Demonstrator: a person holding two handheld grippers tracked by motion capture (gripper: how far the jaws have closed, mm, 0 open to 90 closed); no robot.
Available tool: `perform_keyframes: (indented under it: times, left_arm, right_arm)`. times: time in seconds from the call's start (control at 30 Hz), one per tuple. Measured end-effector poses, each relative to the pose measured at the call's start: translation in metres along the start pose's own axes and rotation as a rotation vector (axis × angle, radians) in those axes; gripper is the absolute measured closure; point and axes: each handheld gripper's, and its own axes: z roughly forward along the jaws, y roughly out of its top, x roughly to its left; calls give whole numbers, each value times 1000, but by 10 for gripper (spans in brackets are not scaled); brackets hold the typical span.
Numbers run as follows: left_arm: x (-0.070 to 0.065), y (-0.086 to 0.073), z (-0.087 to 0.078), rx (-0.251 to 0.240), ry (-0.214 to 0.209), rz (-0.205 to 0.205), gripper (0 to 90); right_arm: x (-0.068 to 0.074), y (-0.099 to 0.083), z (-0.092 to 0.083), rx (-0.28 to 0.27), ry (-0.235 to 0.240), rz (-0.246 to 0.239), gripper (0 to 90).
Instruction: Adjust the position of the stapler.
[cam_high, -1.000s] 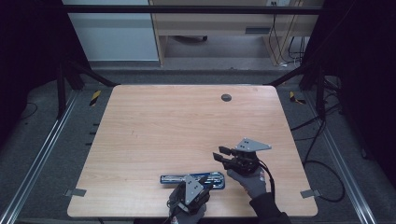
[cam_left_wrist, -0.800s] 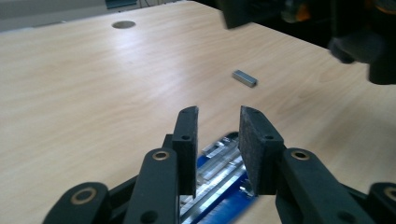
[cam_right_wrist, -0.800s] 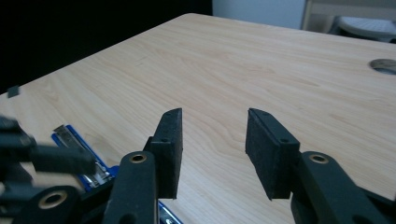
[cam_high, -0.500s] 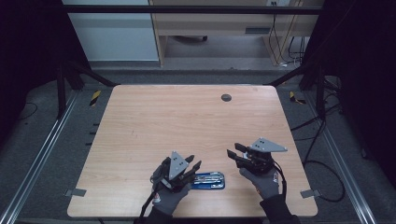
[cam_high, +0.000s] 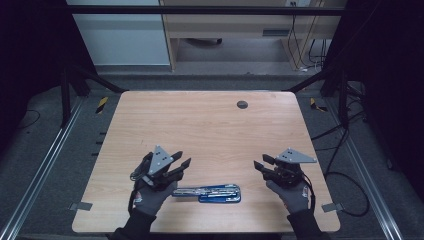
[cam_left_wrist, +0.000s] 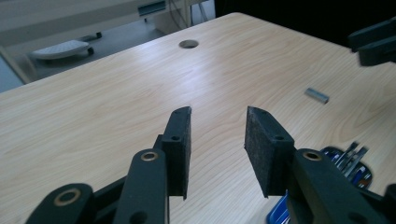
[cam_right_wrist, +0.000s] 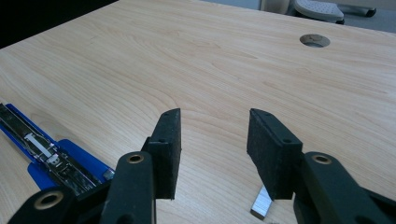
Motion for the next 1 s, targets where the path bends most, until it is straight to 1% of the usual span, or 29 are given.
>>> perform_keyframes:
  times: [0.07, 0.13, 0.2, 0.27, 0.3, 0.33, 0.4, 0.47, 0.57, 0.73, 0.77, 0.8, 0.87, 0.93, 0.97, 1.0]
  left_arm:
    - [7, -6, -6, 11, 21, 6, 612]
    - [17, -15, -14, 27, 43, 1, 609]
    - [26, -24, -20, 36, 64, -14, 608]
    - [33, -31, -23, 42, 74, -34, 609]
    - [37, -35, -25, 43, 80, -49, 609]
    - [40, -39, -26, 48, 83, -58, 608]
    - [46, -46, -28, 59, 98, -69, 609]
    - [51, -52, -29, 72, 110, -76, 609]
    - [54, -60, -32, 80, 117, -83, 609]
    - [58, -71, -36, 87, 126, -87, 610]
    - [58, -73, -37, 88, 124, -90, 610]
    - [59, -75, -37, 92, 123, -92, 609]
    - [60, -80, -37, 104, 121, -98, 609]
    - [60, -84, -38, 124, 145, -103, 615]
    - [61, -86, -39, 129, 152, -102, 616]
    - [61, -88, -39, 130, 150, -107, 616]
  right_arm:
    - [-3, -1, -2, 8, -8, 12, 551]
    - [-6, -2, -3, 11, -16, 18, 553]
    - [-9, -3, -5, 19, -36, 34, 559]
    - [-12, -3, -7, 31, -47, 41, 564]
    - [-13, -4, -7, 42, -61, 43, 566]
    - [-15, -4, -8, 51, -74, 32, 570]
    - [-15, -5, -8, 77, -93, 44, 575]
    - [-16, -5, -7, 95, -104, 40, 583]
    - [-17, -5, -5, 118, -117, 56, 591]
    - [-20, -4, -1, 160, -127, 60, 601]
    - [-21, -4, 1, 174, -137, 63, 603]
    - [-21, -3, 2, 179, -139, 71, 604]
    - [-22, -3, 5, 190, -144, 72, 604]
    - [-23, -4, 8, 208, -147, 73, 603]
    - [-22, -4, 9, 212, -145, 78, 603]
    - [-23, -4, 10, 218, -146, 73, 603]
